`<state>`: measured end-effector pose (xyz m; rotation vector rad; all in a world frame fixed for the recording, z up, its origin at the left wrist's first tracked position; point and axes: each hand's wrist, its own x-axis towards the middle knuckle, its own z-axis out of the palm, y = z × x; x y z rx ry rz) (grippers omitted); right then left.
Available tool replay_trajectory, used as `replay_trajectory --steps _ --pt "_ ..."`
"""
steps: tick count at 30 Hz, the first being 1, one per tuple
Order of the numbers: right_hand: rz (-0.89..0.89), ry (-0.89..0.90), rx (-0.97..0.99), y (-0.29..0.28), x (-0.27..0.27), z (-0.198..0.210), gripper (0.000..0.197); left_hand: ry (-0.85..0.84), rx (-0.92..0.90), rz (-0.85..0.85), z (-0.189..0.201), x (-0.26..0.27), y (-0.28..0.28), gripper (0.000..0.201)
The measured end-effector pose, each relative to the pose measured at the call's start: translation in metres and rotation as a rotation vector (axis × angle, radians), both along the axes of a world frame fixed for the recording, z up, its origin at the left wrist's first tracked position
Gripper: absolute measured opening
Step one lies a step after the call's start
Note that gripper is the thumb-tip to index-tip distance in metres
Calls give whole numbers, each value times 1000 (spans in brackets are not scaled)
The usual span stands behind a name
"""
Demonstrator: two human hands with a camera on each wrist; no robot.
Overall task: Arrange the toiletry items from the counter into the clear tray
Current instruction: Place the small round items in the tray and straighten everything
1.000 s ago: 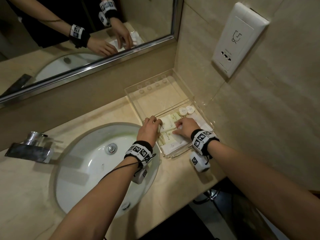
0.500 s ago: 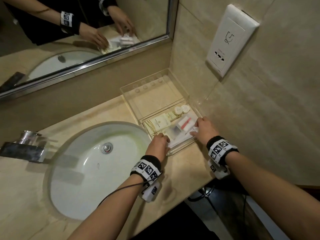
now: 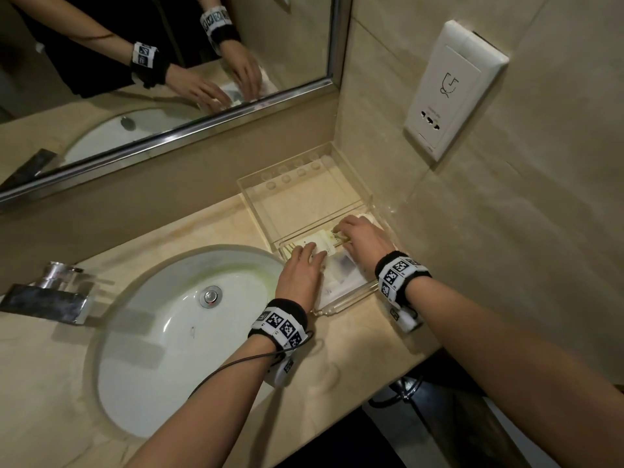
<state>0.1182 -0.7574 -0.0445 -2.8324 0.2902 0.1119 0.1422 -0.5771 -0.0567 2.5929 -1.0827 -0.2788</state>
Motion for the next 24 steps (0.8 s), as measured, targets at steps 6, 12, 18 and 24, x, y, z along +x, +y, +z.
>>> replay_trajectory --steps 6,12,18,24 --pt "14 61 -89 3 18 -14 31 32 107 -49 -10 5 6 54" --pt "-2 23 -62 -3 18 -16 20 23 101 -47 -11 8 6 55" --pt "55 87 -44 -23 13 -14 61 44 111 -32 -11 8 5 52" --pt "80 63 -65 -27 14 -17 46 48 109 -33 -9 8 6 51"
